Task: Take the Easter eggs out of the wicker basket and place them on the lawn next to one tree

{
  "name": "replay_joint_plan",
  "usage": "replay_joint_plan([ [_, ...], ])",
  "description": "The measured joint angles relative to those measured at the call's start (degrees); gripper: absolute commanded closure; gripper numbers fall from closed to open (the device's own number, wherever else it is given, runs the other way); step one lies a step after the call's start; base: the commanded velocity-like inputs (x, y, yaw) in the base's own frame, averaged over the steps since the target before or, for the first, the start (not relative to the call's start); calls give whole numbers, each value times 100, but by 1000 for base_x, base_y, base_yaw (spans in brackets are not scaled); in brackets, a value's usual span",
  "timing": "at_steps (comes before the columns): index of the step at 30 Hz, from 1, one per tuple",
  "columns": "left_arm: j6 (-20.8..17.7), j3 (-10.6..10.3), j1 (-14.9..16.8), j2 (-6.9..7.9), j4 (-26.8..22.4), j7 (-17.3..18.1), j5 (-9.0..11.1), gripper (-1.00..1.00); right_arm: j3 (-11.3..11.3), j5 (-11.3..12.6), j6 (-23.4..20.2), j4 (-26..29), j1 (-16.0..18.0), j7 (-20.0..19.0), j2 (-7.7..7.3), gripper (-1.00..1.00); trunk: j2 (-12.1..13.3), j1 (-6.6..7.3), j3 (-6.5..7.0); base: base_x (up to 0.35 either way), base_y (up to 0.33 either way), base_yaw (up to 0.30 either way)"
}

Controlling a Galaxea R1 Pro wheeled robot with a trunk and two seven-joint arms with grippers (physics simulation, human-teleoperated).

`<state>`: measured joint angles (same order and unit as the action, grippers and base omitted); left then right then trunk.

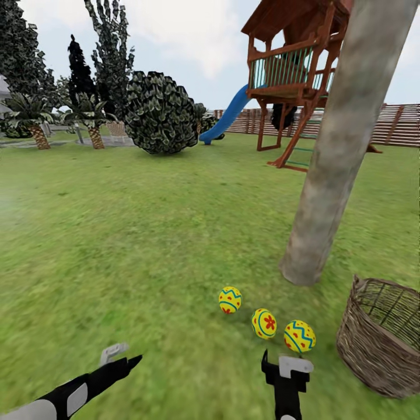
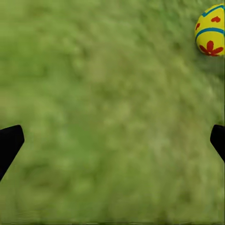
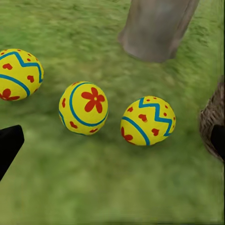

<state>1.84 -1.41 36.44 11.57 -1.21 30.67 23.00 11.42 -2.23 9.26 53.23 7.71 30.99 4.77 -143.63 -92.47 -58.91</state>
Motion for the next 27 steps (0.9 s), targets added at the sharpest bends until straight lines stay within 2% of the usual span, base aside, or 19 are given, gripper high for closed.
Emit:
replay_joint_plan([
  [3, 57, 8, -54, -98, -2, -124, 4, -100, 4, 1, 390, -272, -29, 161, 5, -100, 4, 8, 73, 0, 0, -11],
  [4, 79, 3, -67, -189, -2, -407, -2, -100, 4, 6, 578, -482, -46, 228, 6, -100, 5, 10, 95, 0, 0, -5],
  [5, 85, 7, -71, -227, -2, -530, -2, -100, 5, 4, 632, -554, -49, 243, 7, -100, 7, 13, 118, 0, 0, -3],
  [6, 95, 5, -79, -312, -2, -859, -11, -100, 3, 6, 738, -730, -57, 269, 7, -100, 8, 15, 140, 0, 0, -2],
  [9, 160, 5, -107, -442, -2, -1222, -15, -100, -6, 7, 846, -937, -61, 285, 5, -100, 12, 23, 208, 0, 0, 0],
  [11, 434, 5, -210, -547, -2, -1461, -20, -100, -19, 5, 1055, -1009, -62, 290, 3, -100, 15, 29, 252, 0, 0, 0],
  [13, 889, 6, -321, -663, -2, -1855, -31, -100, -32, 3, 1392, -1125, -63, 290, -1, -100, 17, 34, 296, 0, 0, 0],
  [14, 1499, 6, -483, -790, -1, -2461, -44, -100, -69, 15, 1787, -1497, -68, 286, -35, -100, 19, 36, 317, 0, 0, 0],
  [15, 1795, 8, -617, -846, -3, -2668, -46, -100, -80, 7, 2006, -1704, -66, 280, -54, -100, 20, 39, 340, 0, 0, 0],
  [17, 2378, 10, -917, -933, -5, -2802, -33, -100, -89, 7, 2408, -1951, -67, 277, -135, -100, 23, 44, 384, 0, 0, 0],
  [18, 3319, -4, -1269, -971, -8, -2852, -34, -100, -87, 25, 3081, -2286, -69, 280, -267, -100, 24, 47, 407, 0, 0, 0],
  [22, 4250, 20, -1839, -985, -1, -2930, -9, -100, -88, 13, 3830, -2850, -69, 278, -325, -100, 30, 57, 495, 0, 0, 0],
  [24, 4473, 18, -2056, -983, 0, -3005, -2, -100, -97, 12, 4195, -3173, -69, 278, -335, -100, 32, 62, 540, 0, 0, 0],
  [27, 4603, 17, -2298, -986, -2, -3052, 1, -100, -97, 15, 4538, -3480, -67, 278, -341, -100, 36, 70, 606, 0, 0, 0],
])
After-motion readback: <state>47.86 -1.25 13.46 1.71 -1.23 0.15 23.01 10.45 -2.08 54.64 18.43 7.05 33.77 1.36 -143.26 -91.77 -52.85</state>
